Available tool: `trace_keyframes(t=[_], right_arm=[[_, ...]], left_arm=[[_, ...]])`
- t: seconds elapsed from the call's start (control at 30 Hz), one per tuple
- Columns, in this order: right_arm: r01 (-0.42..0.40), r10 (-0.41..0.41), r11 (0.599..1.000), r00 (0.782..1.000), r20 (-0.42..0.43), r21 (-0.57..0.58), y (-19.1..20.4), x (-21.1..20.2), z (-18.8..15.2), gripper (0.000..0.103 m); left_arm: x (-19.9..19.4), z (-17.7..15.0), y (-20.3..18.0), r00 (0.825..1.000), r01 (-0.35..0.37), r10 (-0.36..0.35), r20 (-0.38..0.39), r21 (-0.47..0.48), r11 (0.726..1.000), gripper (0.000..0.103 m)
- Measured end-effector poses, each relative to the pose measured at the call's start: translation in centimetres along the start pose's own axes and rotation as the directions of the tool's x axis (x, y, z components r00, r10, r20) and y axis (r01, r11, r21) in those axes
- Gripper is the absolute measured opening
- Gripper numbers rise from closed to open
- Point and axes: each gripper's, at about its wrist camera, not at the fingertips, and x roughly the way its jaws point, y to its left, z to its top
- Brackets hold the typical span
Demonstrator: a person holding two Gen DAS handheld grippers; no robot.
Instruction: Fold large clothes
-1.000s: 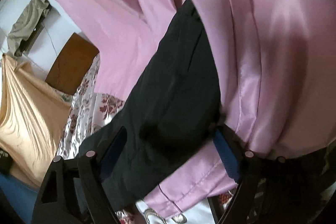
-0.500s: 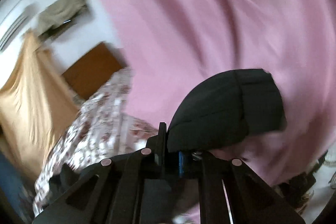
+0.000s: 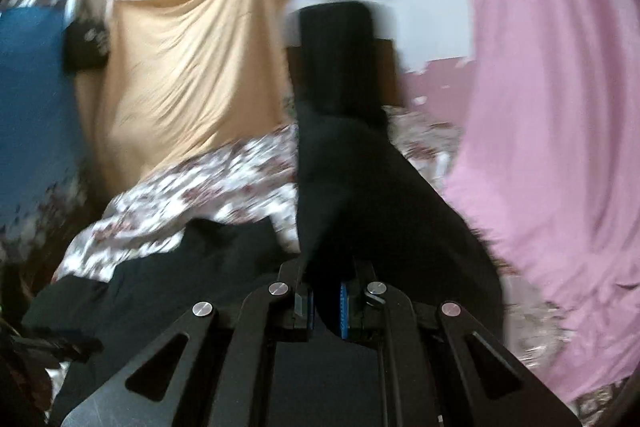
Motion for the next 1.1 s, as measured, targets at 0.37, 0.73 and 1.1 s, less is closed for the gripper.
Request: trace_keyframes(t=[0.37,0.73,1.1], right_arm=[[-0.167,0.103,0.965,0.951,-0.292,-0.203,14.1,3.8,-10.7,0.008],[-0.308,0.167,0.915,0.877,-0.450,-0.260,16.6,5.7,-16.3,0.030],[-0.407,0.247,0.877,0.837,-0.489,-0.255,13.8,0.0,-17.3,0.055]], left_arm=[[-2.4,-3.1,9.7,0.995,0.099,-0.096,0.025,-0.161,0.982,0.103],[3.8,-3.3,7.3,0.919,0.379,-0.394,0.018,-0.314,0.870,0.103],[8.7,-2.9,4.3,0.971,0.223,-0.240,-0.007,-0.344,0.912,0.005]])
